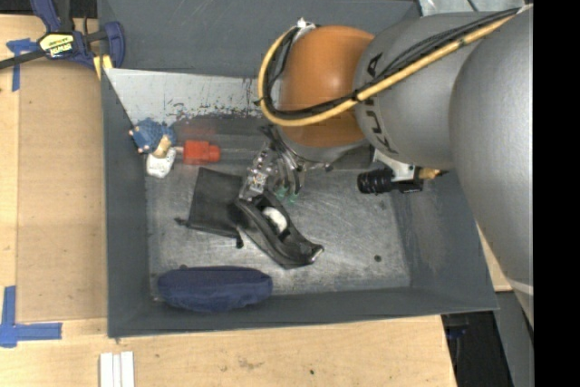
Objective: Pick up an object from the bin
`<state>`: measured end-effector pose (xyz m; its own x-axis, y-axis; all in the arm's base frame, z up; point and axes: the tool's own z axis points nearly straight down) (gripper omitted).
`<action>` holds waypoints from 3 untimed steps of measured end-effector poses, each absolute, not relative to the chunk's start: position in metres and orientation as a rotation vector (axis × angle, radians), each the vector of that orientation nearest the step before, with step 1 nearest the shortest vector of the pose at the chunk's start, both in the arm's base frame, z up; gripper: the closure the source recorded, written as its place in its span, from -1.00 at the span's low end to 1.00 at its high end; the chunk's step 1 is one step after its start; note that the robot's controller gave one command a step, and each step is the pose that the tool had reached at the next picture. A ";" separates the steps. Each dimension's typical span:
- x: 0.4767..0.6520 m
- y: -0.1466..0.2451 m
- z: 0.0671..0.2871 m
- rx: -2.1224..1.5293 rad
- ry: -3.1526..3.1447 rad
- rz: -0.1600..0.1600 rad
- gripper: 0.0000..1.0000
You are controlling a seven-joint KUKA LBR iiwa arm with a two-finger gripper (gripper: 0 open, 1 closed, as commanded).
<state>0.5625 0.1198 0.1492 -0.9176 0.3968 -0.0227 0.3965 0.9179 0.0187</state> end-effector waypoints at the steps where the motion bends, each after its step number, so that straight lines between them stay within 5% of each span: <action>1: 0.510 0.052 0.144 0.609 3.017 0.038 1.00; 2: 0.498 0.049 0.134 0.619 3.067 0.008 -1.00; 3: 0.496 0.029 0.094 0.774 3.053 0.012 -1.00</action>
Offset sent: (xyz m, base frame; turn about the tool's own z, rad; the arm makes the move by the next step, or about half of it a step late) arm -0.0682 -0.0715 -0.0187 -0.0100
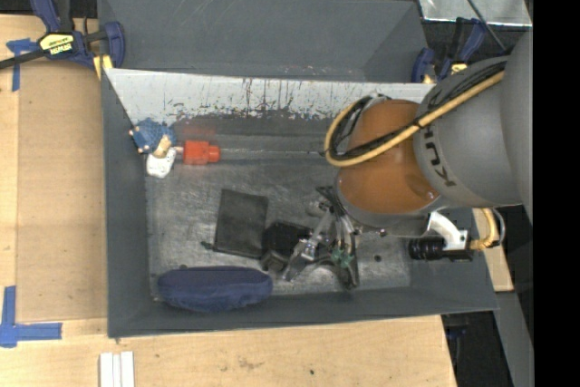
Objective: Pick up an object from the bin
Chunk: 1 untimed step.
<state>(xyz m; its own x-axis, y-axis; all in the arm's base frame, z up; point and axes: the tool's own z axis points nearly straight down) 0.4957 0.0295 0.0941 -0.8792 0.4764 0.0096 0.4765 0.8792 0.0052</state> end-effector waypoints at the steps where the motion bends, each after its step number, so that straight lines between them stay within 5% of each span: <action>1: 0.494 0.033 0.095 -0.765 -3.025 -0.019 1.00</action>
Offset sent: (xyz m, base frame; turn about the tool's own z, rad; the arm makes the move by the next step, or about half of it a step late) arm 0.0000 0.0000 0.0000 0.0000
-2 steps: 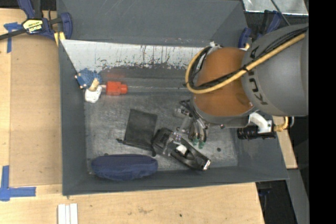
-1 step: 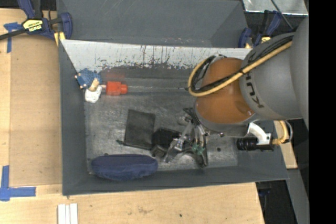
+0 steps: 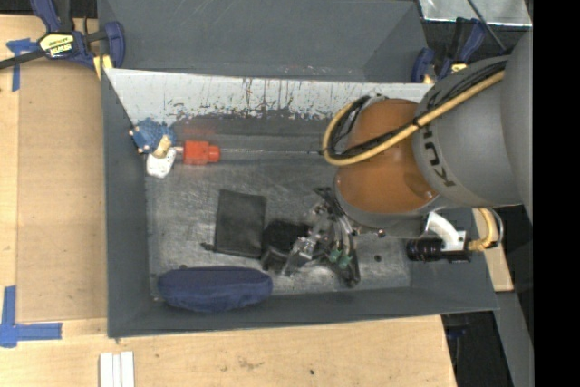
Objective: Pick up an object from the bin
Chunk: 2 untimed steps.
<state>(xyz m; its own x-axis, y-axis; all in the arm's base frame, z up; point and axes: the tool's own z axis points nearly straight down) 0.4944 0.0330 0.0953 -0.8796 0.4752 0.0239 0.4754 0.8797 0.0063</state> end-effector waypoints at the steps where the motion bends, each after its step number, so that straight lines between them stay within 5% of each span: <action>1: 0.494 0.039 0.094 -0.791 -3.020 -0.007 1.00; 2: 0.505 0.062 0.094 -0.636 -3.073 0.010 1.00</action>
Offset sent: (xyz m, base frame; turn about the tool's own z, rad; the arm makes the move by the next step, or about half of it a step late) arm -0.0042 0.0459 -0.0253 0.0394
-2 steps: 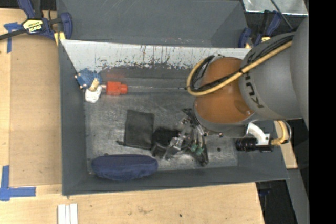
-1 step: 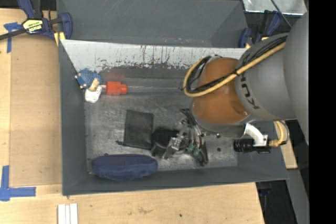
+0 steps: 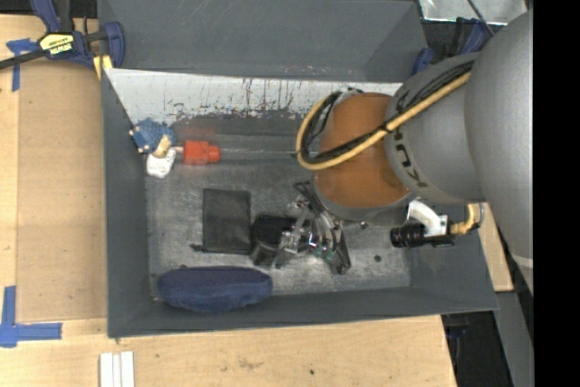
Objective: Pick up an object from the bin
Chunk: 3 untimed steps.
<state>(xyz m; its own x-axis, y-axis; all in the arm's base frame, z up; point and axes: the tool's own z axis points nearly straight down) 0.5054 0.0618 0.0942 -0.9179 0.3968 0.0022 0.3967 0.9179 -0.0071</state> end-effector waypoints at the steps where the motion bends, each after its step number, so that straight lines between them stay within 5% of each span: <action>1: 0.538 0.076 0.096 -0.588 -3.066 0.011 1.00; 2: 0.548 0.056 0.188 -0.616 -3.085 0.000 1.00; 3: 0.555 0.057 0.217 -0.598 -3.083 0.001 1.00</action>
Offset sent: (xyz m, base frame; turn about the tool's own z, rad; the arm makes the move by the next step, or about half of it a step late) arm 0.0326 0.0168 -0.0064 -0.0250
